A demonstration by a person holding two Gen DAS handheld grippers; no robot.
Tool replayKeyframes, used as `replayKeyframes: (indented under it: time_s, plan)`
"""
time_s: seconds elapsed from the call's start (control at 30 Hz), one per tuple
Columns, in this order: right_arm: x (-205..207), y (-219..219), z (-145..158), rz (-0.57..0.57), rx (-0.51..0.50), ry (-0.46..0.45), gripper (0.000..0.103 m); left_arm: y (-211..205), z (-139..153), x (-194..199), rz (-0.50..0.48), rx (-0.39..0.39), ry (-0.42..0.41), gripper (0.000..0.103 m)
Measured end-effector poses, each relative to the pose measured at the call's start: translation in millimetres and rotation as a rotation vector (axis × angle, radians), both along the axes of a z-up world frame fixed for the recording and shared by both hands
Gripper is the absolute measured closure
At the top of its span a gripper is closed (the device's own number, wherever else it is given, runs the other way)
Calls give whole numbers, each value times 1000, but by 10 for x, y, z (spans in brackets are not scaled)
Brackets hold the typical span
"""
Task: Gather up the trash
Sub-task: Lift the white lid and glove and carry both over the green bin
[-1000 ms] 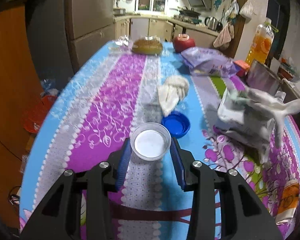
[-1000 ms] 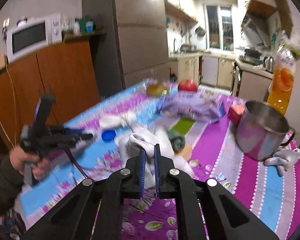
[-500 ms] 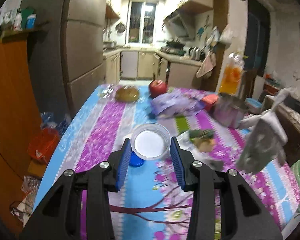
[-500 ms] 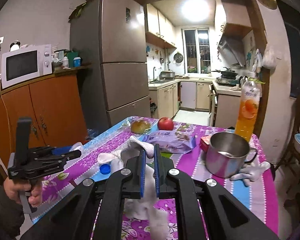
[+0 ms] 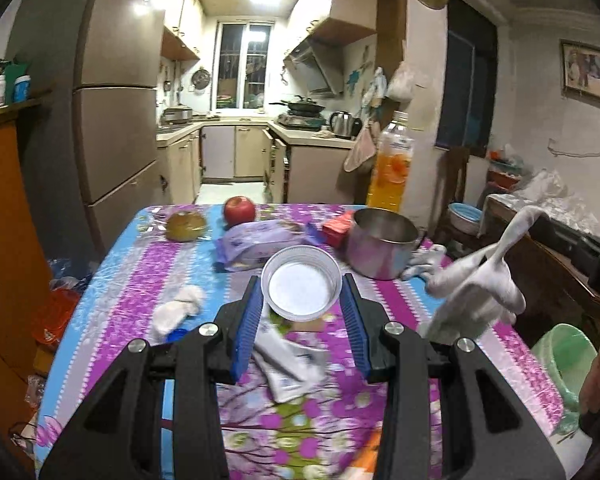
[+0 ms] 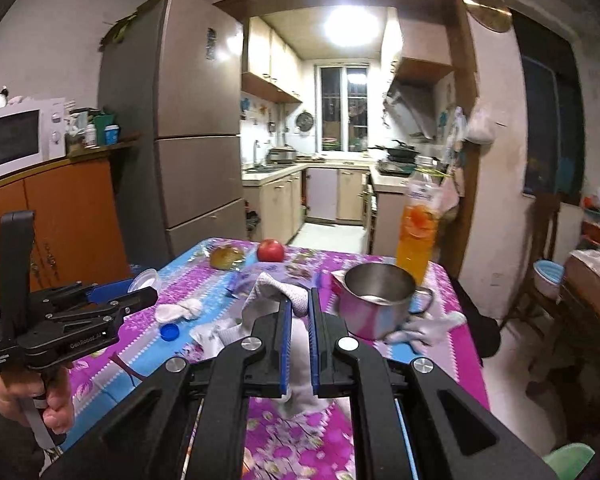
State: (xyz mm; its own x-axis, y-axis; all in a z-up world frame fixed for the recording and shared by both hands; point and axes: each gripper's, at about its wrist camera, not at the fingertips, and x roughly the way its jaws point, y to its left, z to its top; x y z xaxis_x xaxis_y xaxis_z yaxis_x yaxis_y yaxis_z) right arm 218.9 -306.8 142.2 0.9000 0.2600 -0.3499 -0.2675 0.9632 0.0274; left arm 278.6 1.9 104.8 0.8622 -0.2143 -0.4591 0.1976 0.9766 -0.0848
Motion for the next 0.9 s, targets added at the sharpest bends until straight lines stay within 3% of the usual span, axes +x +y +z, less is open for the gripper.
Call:
replayKeyframes:
  time_s: [0.5,0.9]
  plan:
    - [-714,-1028,25,-189,13,-5,95,-1073,140,-171,-167,-13,13,65]
    - [-1322,-2127,133,-369,-12,-3,95,-2240,106,-314,-381,-4,57,65]
